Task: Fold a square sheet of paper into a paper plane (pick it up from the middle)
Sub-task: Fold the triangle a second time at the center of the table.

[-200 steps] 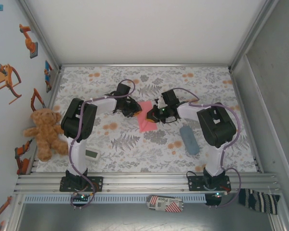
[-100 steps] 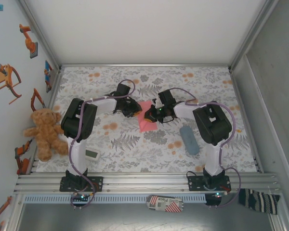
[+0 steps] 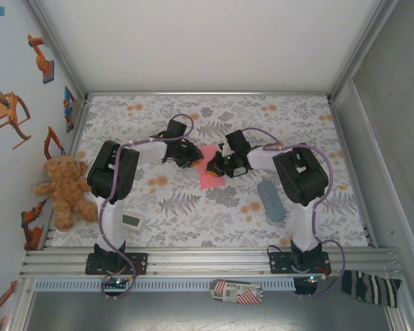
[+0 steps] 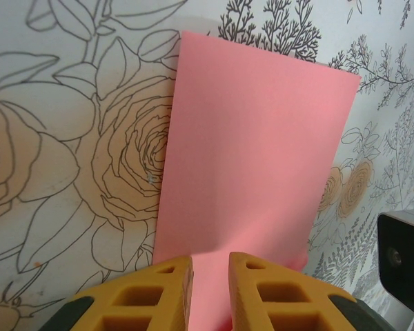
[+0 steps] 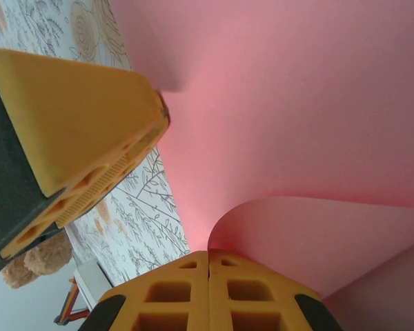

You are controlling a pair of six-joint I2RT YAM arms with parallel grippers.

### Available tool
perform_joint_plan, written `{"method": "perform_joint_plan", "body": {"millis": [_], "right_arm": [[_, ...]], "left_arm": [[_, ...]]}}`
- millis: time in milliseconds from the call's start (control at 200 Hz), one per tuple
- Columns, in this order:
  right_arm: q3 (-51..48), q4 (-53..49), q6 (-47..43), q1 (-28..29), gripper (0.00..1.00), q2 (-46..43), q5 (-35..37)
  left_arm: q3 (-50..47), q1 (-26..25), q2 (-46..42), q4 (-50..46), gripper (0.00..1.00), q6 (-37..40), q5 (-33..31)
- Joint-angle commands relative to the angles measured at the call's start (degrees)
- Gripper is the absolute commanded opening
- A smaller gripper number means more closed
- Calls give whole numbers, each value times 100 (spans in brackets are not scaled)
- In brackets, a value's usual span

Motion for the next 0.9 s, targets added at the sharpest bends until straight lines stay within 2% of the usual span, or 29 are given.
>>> {"method": "perform_joint_plan", "body": {"millis": [0, 891], "right_arm": [[144, 163, 39, 46, 0, 74, -9], [167, 34, 48, 72, 0, 126, 248]], "left_arm": [[-177, 7, 191, -204, 23, -76, -102], [-234, 7, 172, -197, 23, -78, -93]]}}
